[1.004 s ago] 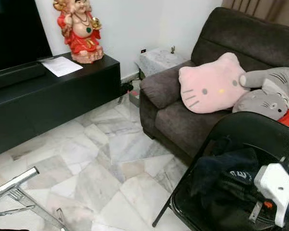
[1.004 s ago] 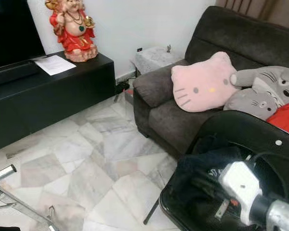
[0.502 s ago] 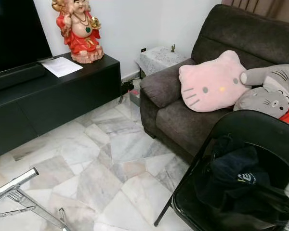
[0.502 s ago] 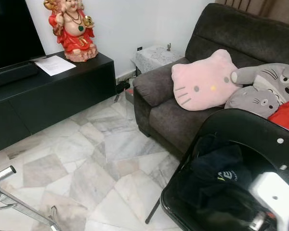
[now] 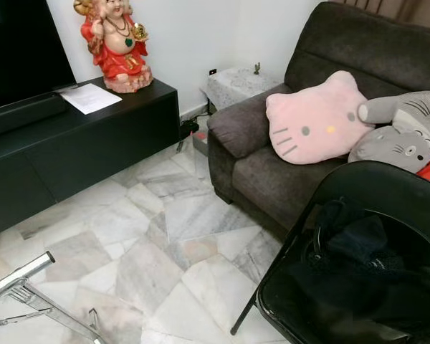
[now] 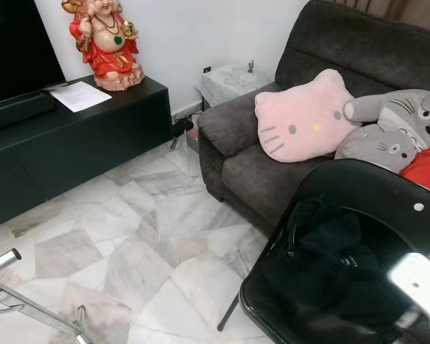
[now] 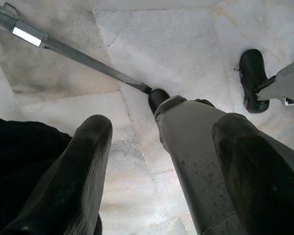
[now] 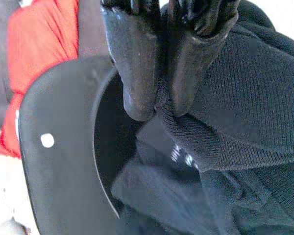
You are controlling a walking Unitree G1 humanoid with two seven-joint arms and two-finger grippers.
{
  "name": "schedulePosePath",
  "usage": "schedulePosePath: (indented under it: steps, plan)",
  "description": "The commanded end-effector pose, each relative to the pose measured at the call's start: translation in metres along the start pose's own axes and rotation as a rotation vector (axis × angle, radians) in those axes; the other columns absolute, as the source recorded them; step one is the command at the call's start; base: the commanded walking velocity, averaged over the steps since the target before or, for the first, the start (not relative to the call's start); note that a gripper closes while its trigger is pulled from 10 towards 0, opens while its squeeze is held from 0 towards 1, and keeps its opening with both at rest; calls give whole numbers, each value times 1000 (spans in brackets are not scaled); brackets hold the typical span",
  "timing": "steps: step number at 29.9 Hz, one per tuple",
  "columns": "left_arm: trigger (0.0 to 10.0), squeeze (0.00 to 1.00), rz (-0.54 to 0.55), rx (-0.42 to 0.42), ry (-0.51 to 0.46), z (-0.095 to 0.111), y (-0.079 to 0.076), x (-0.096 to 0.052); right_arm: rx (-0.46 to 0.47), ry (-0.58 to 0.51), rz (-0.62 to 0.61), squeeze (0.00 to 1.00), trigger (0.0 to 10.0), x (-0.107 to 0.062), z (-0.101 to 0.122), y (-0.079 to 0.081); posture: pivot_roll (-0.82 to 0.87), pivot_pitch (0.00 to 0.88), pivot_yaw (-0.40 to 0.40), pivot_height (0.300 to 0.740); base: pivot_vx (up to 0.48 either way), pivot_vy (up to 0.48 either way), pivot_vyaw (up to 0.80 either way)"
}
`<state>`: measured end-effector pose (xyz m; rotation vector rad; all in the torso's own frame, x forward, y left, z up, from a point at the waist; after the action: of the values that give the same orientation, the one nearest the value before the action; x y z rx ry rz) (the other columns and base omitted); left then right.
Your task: Hang hanger
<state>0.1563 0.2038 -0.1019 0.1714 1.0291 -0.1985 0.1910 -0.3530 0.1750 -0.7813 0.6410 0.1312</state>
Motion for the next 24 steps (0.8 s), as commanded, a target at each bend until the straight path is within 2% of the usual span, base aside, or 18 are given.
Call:
schedulePosePath:
  steps: [1, 2, 3, 4, 6, 7, 12, 18, 24]
  plan:
    - [10000, 0, 2, -8, 27, -7, 1, -1, -16, 13, -33, 0, 0, -6, -1, -9, -300, 105, 40, 740, 0, 0, 0]
    - [10000, 0, 1, -9, 27, -7, 1, -1, 16, -31, -11, 0, 0, -7, 3, -7, -301, 106, 41, 740, 0, 0, 0]
    - [10000, 0, 1, -9, 27, -7, 1, -1, 16, -31, -11, 0, 0, -7, 3, -7, -301, 106, 41, 740, 0, 0, 0]
    - [10000, 0, 0, -9, 27, -7, 1, -1, 49, -105, 20, 0, 0, -10, 11, -6, -302, 108, 41, 740, 0, 0, 0]
    - [10000, 0, -1, -8, 27, -7, 1, -1, 48, -140, 34, 0, 0, -13, 16, -6, -302, 108, 41, 740, 0, 0, 0]
    - [10000, 0, 0, -9, 25, -7, 1, -1, 44, -200, 64, 0, 0, -20, 23, -9, -310, 109, 42, 740, 0, 0, 0]
    - [10000, 0, 0, -7, 23, -7, 1, -1, 61, -258, 119, 0, 0, -20, 30, -6, -310, 109, 40, 740, 0, 0, 0]
    - [10000, 0, -1, -11, 23, -7, 0, -1, 57, -304, 278, 0, 0, 1, 39, 33, -293, 106, 35, 740, 0, 0, 0]
    - [10000, 0, 3, -15, 24, -8, 0, -1, 55, -268, 309, 0, 0, 14, 35, 43, -285, 110, 29, 740, 0, 0, 0]
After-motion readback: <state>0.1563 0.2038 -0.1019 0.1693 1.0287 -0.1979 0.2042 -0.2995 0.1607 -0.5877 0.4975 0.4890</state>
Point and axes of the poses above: a point about 5 cm out from each wrist's last joint towards the gripper, its own x axis pointing out of the wrist towards the gripper, its own z axis along the axis of the wrist's last joint, y = z × x, the point moved 1 cm from there along x, pointing out of the wrist towards the gripper, and after that the axes turned 4 degrees about x, right-handed, at the moved point
